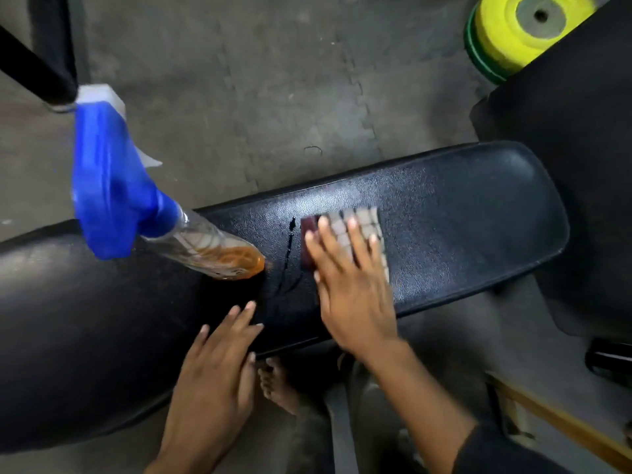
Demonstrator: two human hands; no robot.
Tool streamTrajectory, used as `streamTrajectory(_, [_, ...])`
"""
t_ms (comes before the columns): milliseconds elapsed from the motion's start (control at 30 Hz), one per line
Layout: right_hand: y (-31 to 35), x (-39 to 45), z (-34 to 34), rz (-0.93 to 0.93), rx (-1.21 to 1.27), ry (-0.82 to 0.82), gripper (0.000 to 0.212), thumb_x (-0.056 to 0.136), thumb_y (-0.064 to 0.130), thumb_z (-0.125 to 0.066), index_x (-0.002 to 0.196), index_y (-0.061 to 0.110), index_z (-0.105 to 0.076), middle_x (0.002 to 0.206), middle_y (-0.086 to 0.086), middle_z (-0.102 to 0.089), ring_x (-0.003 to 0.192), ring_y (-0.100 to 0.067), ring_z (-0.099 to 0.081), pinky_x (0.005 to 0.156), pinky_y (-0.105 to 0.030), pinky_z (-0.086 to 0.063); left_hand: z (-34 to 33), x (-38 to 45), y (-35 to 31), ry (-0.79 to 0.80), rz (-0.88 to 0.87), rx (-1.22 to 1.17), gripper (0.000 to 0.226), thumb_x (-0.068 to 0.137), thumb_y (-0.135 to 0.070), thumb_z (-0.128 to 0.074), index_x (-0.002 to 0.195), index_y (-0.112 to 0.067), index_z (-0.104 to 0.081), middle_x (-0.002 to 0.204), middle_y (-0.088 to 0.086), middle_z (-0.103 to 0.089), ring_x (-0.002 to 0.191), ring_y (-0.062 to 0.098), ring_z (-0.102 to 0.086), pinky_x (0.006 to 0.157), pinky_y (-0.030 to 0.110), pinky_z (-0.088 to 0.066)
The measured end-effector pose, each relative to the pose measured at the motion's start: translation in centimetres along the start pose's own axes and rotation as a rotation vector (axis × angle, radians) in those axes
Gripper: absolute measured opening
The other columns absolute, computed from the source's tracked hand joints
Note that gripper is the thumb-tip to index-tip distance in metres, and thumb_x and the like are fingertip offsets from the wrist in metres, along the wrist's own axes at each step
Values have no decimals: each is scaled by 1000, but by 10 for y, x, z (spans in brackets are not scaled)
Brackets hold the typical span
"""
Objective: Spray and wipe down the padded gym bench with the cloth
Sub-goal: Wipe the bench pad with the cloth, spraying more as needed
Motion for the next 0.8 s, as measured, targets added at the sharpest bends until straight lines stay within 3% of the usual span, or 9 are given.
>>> streamTrajectory(100, [0, -58, -12, 84, -3, 61, 72, 105, 32, -51, 173, 35, -26, 185, 9, -8, 172, -27, -5, 135, -60, -21, 20, -3, 23, -43, 45, 13, 49, 95, -30, -43, 132, -16, -71, 162, -6, -50, 149, 17, -50, 121, 50, -36])
streamTrajectory(167, [-14, -75, -9, 86, -37, 85, 71, 104, 34, -51, 171, 38, -28, 184, 13, -12, 171, -25, -13, 133, -60, -27, 34, 3, 37, -84, 97, 8, 53, 93, -29, -44, 140, -14, -67, 160, 0, -56, 148, 21, -52, 121, 53, -37])
streamTrajectory(267, [-33, -49, 5, 10, -34, 78, 66, 107, 35, -45, 171, 37, -31, 183, 9, -17, 171, -28, -14, 133, -61, -24, 50, 26, 56, -128, 156, 36, 58, 92, -22, -52, 149, -13, -55, 155, 12, -59, 145, 32, -53, 121, 59, -38])
streamTrajectory(367, [-36, 16, 18, -115, 12, 41, 62, 112, 37, -40, 172, 38, -26, 184, 10, -13, 172, -29, -7, 136, -60, -16, 59, 63, 66, -156, 177, 101, 37, 94, -23, -51, 128, -12, -61, 128, 15, -67, 121, 39, -61, 112, 62, -43])
streamTrajectory(467, [-10, 71, 15, -100, 4, 62, 65, 111, 38, -42, 173, 36, -23, 184, 9, -13, 172, -32, -4, 136, -62, -11, 61, 88, 63, -212, 195, 165, 23, 94, -23, -50, 103, -8, -65, 102, 18, -68, 102, 42, -60, 101, 60, -47])
streamTrajectory(633, [33, 43, -4, 14, -24, 25, 68, 109, 34, -46, 173, 33, -25, 184, 8, -14, 172, -31, -5, 137, -58, -11, 62, 88, 57, -217, 213, 127, 34, 90, -22, -55, 116, -6, -70, 120, 20, -71, 124, 45, -59, 113, 68, -41])
streamTrajectory(800, [30, -60, -23, 86, -54, 99, 74, 104, 32, -49, 174, 33, -23, 185, 6, -8, 172, -30, -5, 133, -61, -24, 65, 90, 54, -178, 186, 157, 34, 86, -17, -56, 106, 5, -71, 109, 31, -72, 109, 55, -65, 88, 69, -52])
Point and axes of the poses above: each hand's wrist, its own x-axis towards the middle knuckle, its own z-axis out of the back of the hand, y = z × x, the point moved 6 cm from there along x, towards the middle knuckle
